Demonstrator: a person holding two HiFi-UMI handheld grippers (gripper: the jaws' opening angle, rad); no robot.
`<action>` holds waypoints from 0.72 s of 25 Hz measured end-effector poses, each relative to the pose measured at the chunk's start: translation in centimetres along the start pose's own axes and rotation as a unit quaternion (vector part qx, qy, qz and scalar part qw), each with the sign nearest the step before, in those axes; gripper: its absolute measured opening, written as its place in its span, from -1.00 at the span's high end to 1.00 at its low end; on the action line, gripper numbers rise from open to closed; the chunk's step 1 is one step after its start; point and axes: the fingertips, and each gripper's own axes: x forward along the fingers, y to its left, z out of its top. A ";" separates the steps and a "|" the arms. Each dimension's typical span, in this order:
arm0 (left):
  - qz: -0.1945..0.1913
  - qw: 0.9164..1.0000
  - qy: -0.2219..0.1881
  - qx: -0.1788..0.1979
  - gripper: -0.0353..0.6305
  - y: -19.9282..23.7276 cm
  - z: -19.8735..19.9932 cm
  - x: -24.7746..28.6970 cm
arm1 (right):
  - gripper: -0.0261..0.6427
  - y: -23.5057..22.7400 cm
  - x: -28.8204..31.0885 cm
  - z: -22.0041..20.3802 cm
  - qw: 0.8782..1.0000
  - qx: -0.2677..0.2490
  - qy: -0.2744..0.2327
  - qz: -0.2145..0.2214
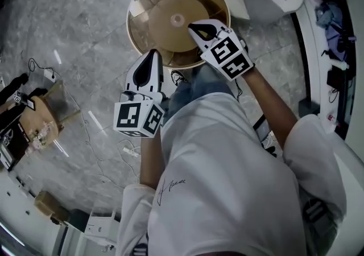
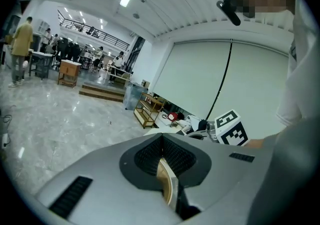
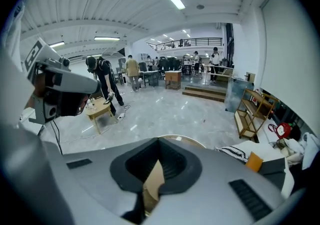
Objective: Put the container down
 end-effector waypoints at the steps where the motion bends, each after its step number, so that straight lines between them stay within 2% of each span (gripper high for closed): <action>1: -0.003 1.000 -0.002 -0.001 0.84 -0.1 0.2 -0.3 | 0.87 0.2 -0.4 0.2 1.000 0.000 -0.002 -0.002; 9: -0.032 0.999 -0.008 0.014 0.84 -1.6 1.9 -2.9 | 0.87 2.3 -3.1 1.6 1.000 0.008 -0.005 -0.006; 14: -0.031 0.999 -0.015 0.016 0.84 -1.5 2.4 -4.0 | 0.87 3.5 -4.5 2.5 0.999 0.031 -0.009 -0.014; 18: -0.013 1.000 -0.007 0.023 0.84 -1.0 2.1 -4.7 | 0.87 3.9 -5.5 3.2 0.998 0.052 -0.023 -0.029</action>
